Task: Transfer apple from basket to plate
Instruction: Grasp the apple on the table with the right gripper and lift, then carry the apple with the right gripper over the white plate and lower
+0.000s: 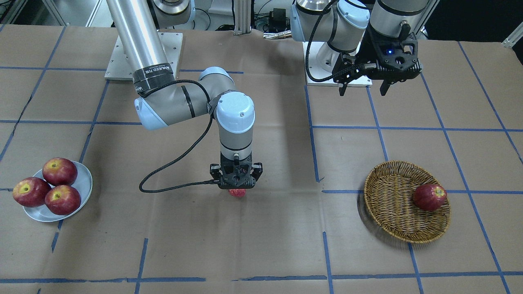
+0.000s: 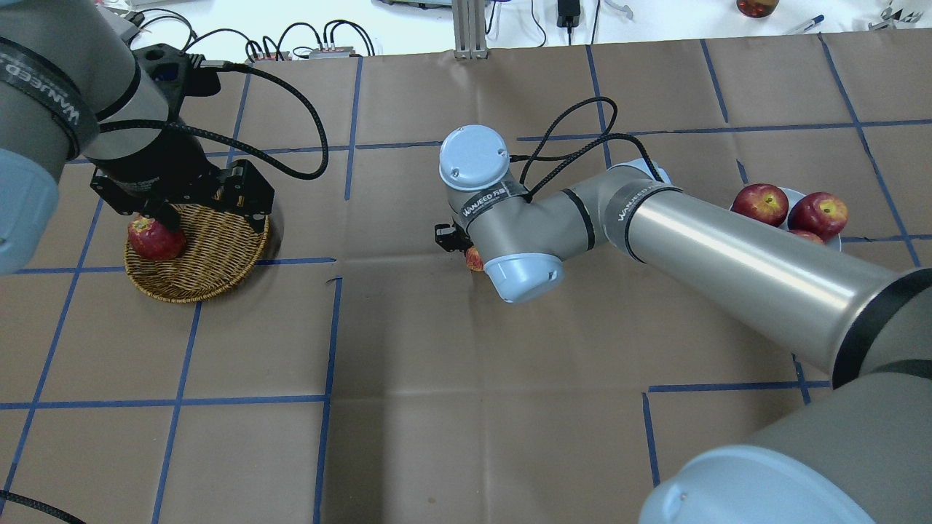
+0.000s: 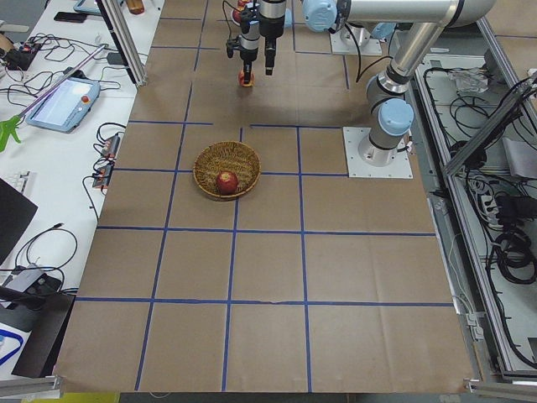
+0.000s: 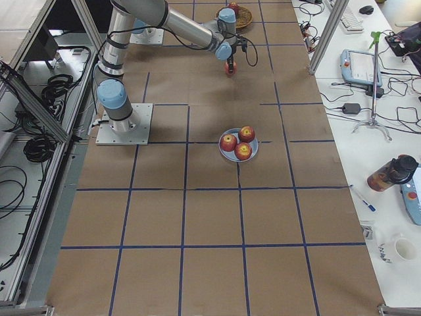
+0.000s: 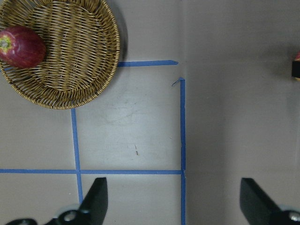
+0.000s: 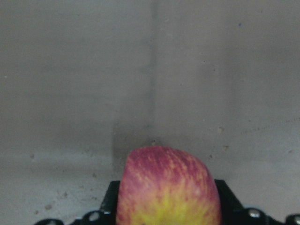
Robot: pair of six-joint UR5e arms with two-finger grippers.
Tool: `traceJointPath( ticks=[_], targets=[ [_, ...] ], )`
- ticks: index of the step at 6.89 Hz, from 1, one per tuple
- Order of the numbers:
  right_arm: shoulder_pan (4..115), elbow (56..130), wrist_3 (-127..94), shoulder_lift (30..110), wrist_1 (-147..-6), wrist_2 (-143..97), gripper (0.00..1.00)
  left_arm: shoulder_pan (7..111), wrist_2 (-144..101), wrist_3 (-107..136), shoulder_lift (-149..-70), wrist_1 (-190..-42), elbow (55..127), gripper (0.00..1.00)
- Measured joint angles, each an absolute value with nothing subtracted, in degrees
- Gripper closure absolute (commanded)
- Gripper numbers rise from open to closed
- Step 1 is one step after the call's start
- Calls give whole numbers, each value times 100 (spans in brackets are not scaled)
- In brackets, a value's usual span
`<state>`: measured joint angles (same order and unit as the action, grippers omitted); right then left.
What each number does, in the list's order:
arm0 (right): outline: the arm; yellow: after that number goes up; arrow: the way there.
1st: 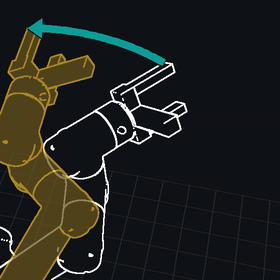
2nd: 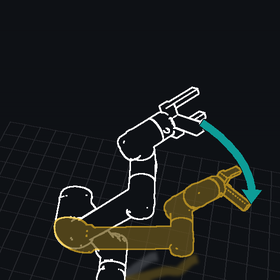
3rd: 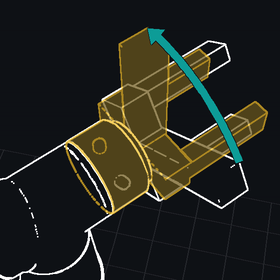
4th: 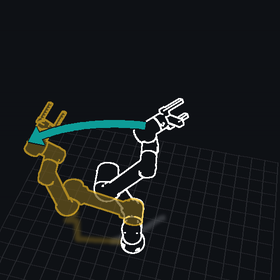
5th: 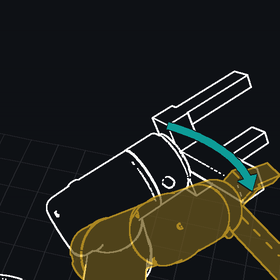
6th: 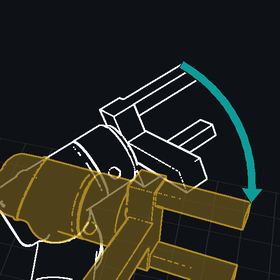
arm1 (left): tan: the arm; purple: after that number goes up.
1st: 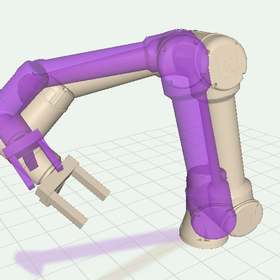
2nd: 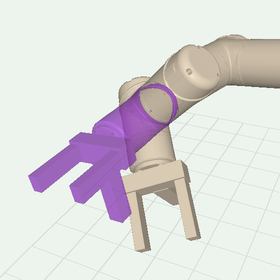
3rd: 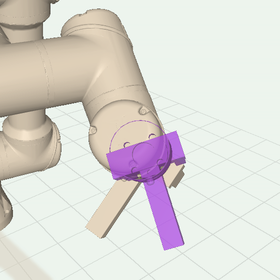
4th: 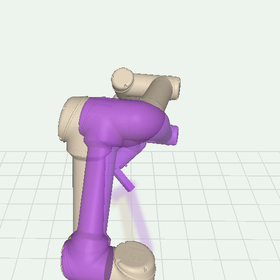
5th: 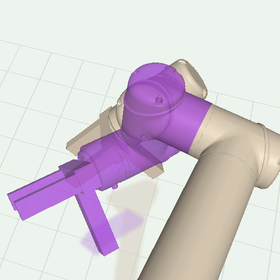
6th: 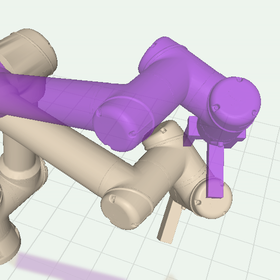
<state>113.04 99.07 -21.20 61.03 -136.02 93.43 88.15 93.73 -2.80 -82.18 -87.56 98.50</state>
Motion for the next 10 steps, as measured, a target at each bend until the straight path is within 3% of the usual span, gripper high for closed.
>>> traceJointPath(
  ticks=[3, 6, 10],
  targets=[
    [10521, 9749, -1528, 7037, -12637, 9343, 48, 8815, 9420, -335, -8191, -8717, 9940, 1],
    [8674, 9967, 533, 7915, -11836, 9335, 49, 8815, 9397, -333, -8198, -8717, 9960, 1],
    [6610, 10197, 3136, 7896, -11885, 8965, 51, 8821, 9370, -274, -8238, -8712, 9975, 1]
  ],
)
